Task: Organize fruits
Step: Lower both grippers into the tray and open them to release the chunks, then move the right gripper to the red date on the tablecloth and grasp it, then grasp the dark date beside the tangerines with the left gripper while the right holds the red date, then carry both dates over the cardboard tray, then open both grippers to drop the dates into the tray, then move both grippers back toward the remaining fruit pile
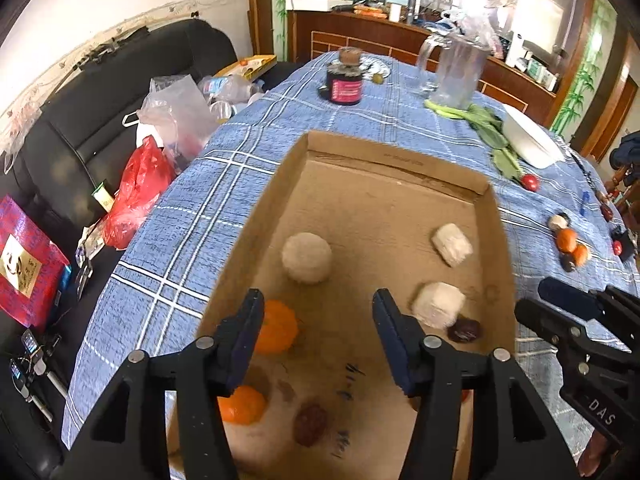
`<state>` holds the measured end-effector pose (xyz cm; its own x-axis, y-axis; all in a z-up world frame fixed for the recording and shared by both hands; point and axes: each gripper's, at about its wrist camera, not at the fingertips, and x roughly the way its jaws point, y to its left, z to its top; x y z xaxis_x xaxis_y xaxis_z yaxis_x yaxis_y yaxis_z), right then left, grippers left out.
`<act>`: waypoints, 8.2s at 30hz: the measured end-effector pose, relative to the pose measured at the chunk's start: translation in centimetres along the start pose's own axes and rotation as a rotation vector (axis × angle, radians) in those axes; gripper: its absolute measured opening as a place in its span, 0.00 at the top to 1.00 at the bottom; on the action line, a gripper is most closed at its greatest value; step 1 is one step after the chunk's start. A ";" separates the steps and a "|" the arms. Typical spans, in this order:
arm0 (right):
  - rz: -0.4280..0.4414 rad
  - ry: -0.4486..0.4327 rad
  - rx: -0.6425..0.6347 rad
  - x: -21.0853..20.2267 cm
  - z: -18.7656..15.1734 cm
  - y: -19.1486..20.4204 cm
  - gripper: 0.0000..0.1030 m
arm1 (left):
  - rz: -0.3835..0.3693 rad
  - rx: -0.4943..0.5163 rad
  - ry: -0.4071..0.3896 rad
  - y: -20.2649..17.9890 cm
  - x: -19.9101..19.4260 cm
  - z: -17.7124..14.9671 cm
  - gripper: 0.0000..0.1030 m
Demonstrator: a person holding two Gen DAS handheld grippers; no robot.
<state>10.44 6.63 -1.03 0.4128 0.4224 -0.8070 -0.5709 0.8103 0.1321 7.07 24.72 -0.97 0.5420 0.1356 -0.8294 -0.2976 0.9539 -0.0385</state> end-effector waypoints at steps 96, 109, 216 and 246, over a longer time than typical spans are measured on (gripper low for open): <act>-0.106 -0.096 0.297 -11.5 -17.0 -17.3 0.67 | -0.337 0.275 0.060 -21.7 -3.9 -8.1 0.78; -0.077 -0.082 0.280 -8.7 -12.0 -12.9 0.67 | -0.337 0.204 0.003 -15.2 -4.6 -4.6 0.78; -0.181 -0.005 0.371 -9.9 -14.6 -15.0 0.44 | -0.210 0.145 0.027 -12.7 -1.7 -2.8 0.24; -0.125 -0.045 0.207 -0.6 -5.2 -25.1 0.45 | -0.147 0.167 0.201 -17.1 0.5 -7.3 0.24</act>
<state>20.86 -16.08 -6.80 0.5052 0.3273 -0.7985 -0.3574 0.9216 0.1517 6.69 6.55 -4.75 0.3981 -0.0475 -0.9161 -0.0847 0.9925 -0.0883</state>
